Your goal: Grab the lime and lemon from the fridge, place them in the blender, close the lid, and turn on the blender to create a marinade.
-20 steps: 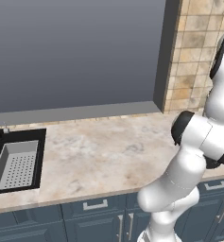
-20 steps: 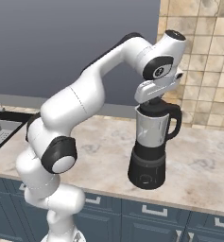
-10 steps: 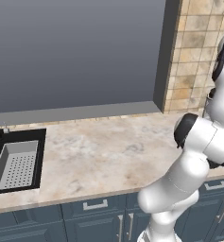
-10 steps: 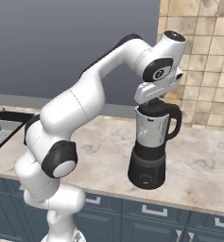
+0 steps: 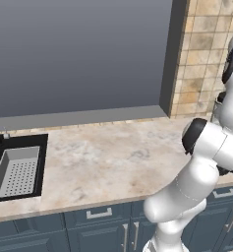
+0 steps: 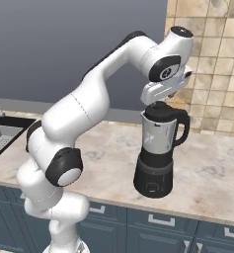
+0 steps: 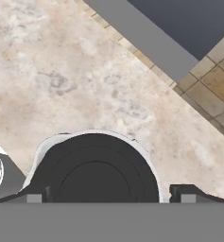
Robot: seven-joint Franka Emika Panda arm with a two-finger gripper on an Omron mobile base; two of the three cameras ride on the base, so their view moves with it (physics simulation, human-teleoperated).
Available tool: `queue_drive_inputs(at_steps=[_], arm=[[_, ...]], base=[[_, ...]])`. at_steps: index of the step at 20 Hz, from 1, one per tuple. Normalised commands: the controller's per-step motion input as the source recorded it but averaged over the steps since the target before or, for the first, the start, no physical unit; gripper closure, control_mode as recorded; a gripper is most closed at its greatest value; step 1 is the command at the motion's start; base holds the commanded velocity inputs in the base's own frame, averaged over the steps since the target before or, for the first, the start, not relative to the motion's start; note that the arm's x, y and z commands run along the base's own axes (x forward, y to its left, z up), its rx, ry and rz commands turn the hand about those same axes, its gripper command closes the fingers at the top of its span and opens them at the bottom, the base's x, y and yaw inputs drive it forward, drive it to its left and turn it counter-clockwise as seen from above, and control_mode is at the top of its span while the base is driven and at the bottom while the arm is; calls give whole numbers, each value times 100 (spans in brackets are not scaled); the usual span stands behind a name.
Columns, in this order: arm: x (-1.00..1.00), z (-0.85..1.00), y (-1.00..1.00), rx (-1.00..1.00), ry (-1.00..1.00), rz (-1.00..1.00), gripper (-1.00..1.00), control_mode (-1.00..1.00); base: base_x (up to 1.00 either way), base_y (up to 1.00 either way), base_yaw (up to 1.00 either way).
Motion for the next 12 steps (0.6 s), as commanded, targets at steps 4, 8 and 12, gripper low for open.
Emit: queue_drive_inputs(at_steps=[4,8,12], arm=[[0,35,-5,0,-1,0,-100,-100],[-20,25,-1,0,-9,0,-100,-100],[-92,1,0,0,-24,0,-100,-100]], base=[[0,0,0],[0,0,0],[0,0,0]])
